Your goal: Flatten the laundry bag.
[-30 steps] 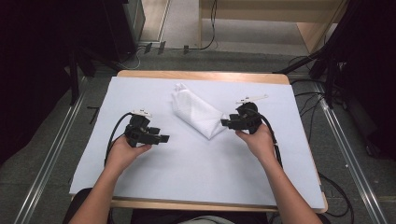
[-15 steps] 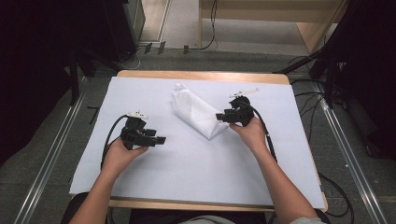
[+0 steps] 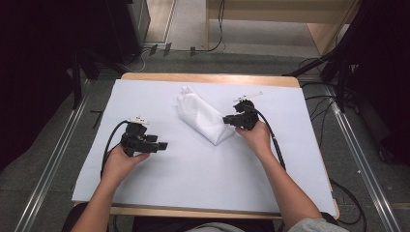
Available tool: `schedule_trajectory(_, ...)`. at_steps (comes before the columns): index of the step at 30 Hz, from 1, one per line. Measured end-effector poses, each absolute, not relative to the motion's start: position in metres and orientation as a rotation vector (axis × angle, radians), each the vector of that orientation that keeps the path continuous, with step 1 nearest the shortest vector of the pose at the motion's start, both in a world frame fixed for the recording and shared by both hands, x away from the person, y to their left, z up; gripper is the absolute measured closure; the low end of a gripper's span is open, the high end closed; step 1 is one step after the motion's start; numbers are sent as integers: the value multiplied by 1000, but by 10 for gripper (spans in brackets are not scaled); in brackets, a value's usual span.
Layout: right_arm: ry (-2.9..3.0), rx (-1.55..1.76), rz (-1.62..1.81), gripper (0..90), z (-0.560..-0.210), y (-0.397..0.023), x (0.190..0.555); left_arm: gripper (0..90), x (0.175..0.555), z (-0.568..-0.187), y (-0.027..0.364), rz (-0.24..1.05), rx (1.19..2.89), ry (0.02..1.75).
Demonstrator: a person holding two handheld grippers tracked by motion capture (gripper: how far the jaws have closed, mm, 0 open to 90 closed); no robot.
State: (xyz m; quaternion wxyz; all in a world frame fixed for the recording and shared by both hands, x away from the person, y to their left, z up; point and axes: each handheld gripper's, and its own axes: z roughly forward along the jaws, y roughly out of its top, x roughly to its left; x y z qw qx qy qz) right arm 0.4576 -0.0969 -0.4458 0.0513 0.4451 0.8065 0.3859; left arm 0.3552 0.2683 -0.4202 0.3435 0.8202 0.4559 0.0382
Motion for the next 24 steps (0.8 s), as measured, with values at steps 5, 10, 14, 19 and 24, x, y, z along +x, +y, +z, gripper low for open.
schedule_trajectory(5,2442,1306,1220,873,-435,-94,451,395,356,-420,269,101,2129,1187)
schedule_trajectory(10,2455,1271,1252,874,-426,-90,445,396,356,-419,269,100,2126,1194)
schedule_trajectory(14,2470,1232,1265,874,-419,-84,440,398,357,-418,271,99,2119,1202)
schedule_trajectory(19,2498,1166,1321,873,-407,-71,428,401,359,-418,275,105,2111,1213)
schedule_trajectory(24,2526,1106,1347,871,-402,-57,419,402,360,-416,277,99,2092,1212)
